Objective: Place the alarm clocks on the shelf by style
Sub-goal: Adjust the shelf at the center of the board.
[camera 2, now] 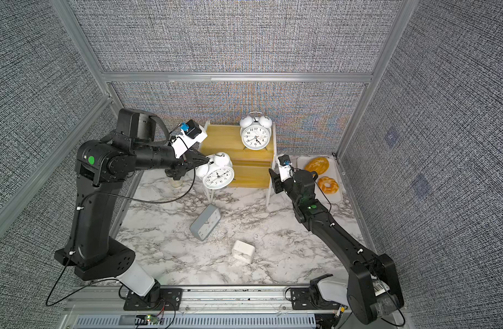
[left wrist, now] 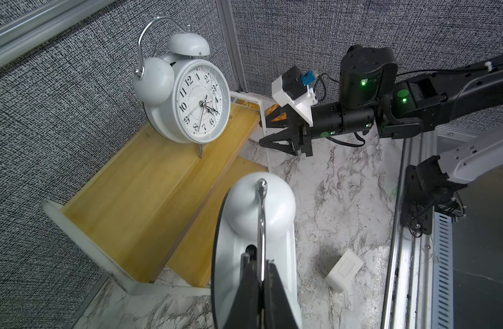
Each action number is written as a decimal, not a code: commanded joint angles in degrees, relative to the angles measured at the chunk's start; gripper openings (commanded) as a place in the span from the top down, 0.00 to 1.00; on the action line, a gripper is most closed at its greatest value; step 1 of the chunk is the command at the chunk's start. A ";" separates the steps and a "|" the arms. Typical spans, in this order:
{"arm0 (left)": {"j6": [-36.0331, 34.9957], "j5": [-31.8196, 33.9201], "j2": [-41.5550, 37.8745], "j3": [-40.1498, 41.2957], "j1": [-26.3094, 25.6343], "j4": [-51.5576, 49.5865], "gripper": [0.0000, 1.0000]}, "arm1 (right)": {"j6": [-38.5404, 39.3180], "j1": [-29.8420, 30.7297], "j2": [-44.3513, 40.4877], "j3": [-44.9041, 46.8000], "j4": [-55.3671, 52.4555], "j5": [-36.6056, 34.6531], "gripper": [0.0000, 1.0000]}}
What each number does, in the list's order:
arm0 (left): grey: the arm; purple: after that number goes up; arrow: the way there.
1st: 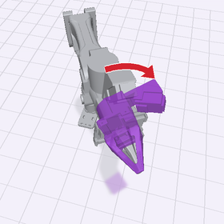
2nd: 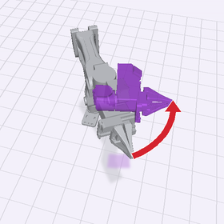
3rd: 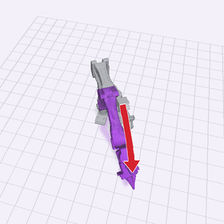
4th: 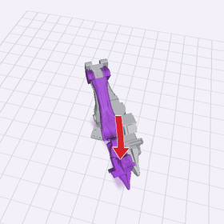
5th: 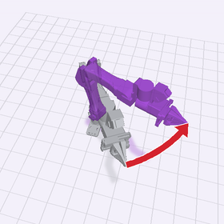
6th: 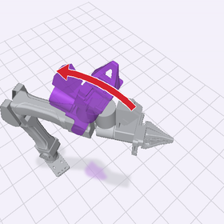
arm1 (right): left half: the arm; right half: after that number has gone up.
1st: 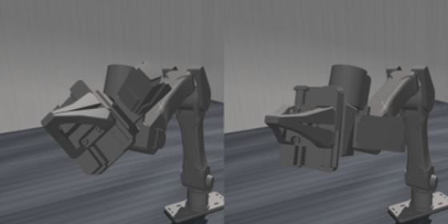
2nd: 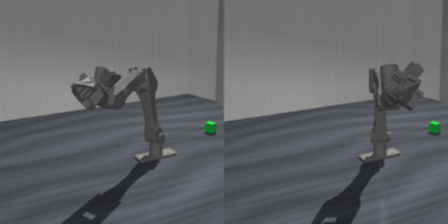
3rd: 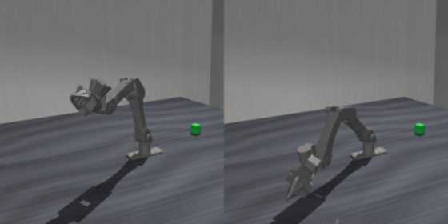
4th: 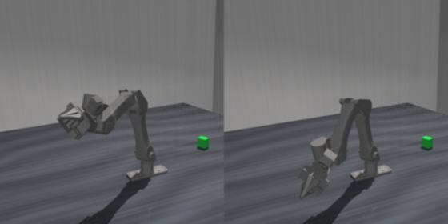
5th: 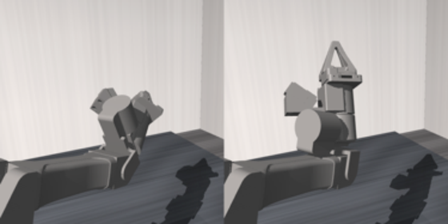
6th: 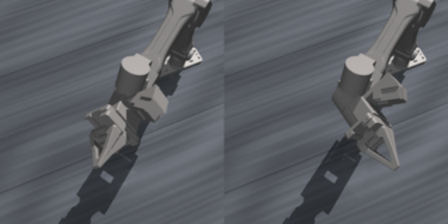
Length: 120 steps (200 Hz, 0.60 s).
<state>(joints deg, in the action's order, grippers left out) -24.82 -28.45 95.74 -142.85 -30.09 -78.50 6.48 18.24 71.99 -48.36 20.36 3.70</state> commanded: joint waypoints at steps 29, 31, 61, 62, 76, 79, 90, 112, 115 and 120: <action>0.39 -0.45 0.59 -1.70 0.38 3.18 1.00 | 0.54 -1.41 -1.49 0.63 1.27 -2.93 0.59; 0.43 -0.42 0.61 -1.79 0.38 3.22 1.00 | 0.68 -1.42 -1.45 0.63 1.26 -2.85 0.60; 1.07 -0.38 1.43 -3.38 0.58 4.50 1.00 | 1.68 -1.83 -1.95 1.05 0.47 -2.96 0.63; 1.08 -0.38 1.49 -3.43 0.61 4.54 1.00 | 1.64 -1.86 -1.94 1.06 0.47 -2.98 0.63; 1.61 -0.44 1.89 -4.22 0.69 5.34 1.00 | 1.94 -2.27 -2.11 1.16 0.15 -3.05 0.65; 1.74 -0.53 2.04 -4.38 0.77 5.56 1.00 | 1.92 -2.37 -2.11 1.16 0.12 -3.15 0.66; 2.23 -0.58 2.37 -4.87 0.82 6.35 1.00 | 2.06 -2.73 -2.11 1.10 -0.21 -3.26 0.66; 2.77 -0.57 2.67 -5.33 0.97 7.85 1.00 | 2.46 -3.25 -2.18 1.07 -0.75 -3.44 0.67; 2.76 -0.56 2.71 -5.34 0.98 8.02 1.00 | 2.49 -3.29 -2.24 1.07 -0.76 -3.44 0.67; 2.85 -0.56 2.83 -5.34 0.99 8.31 1.00 | 2.55 -3.37 -2.26 1.16 -0.85 -3.44 0.68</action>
<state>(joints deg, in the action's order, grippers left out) -23.29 -28.45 98.32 -147.57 -29.41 -76.16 8.10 15.40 70.13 -47.27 19.75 3.25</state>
